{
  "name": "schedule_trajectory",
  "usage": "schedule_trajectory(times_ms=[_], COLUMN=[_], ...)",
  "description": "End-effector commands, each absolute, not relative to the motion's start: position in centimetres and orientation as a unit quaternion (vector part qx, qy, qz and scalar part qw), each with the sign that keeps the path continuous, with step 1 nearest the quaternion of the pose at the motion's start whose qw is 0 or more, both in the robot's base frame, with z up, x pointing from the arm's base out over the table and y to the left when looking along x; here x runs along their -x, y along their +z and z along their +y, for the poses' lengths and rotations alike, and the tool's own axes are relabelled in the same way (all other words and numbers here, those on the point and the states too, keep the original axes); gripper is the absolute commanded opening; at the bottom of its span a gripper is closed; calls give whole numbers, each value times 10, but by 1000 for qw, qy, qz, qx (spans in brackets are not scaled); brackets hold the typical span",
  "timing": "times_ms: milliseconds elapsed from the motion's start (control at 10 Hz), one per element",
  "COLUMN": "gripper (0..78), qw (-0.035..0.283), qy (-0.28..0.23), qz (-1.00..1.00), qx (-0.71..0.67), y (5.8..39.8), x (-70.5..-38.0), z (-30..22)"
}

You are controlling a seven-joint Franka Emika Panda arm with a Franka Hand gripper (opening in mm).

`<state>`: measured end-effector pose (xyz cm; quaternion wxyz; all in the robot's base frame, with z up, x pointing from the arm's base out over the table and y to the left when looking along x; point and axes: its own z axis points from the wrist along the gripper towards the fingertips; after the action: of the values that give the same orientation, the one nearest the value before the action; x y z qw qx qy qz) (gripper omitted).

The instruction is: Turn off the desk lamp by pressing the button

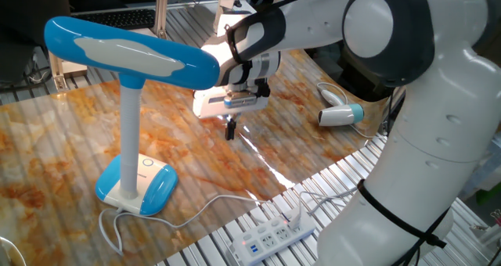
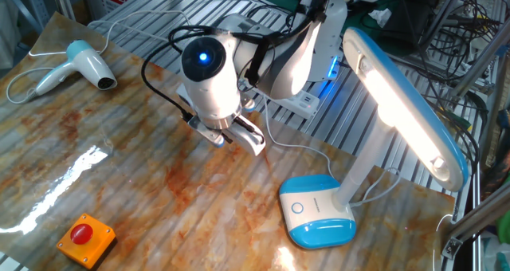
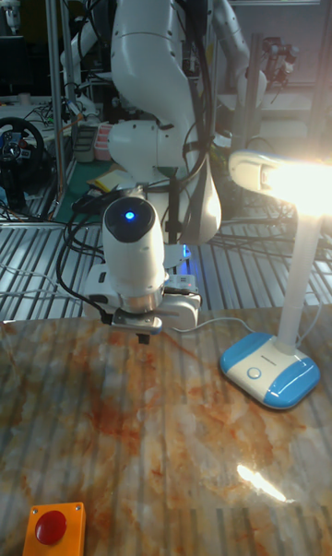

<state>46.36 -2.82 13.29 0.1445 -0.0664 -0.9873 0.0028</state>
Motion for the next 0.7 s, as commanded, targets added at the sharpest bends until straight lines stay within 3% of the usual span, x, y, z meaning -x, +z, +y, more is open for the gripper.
schedule_trajectory(times_ms=[100, 700], gripper=[0, 0], qw=[143, 175], qy=[-14, -84], qz=[-985, -972], qx=[95, 134], y=[131, 127], x=[-448, -445], z=[3, 10])
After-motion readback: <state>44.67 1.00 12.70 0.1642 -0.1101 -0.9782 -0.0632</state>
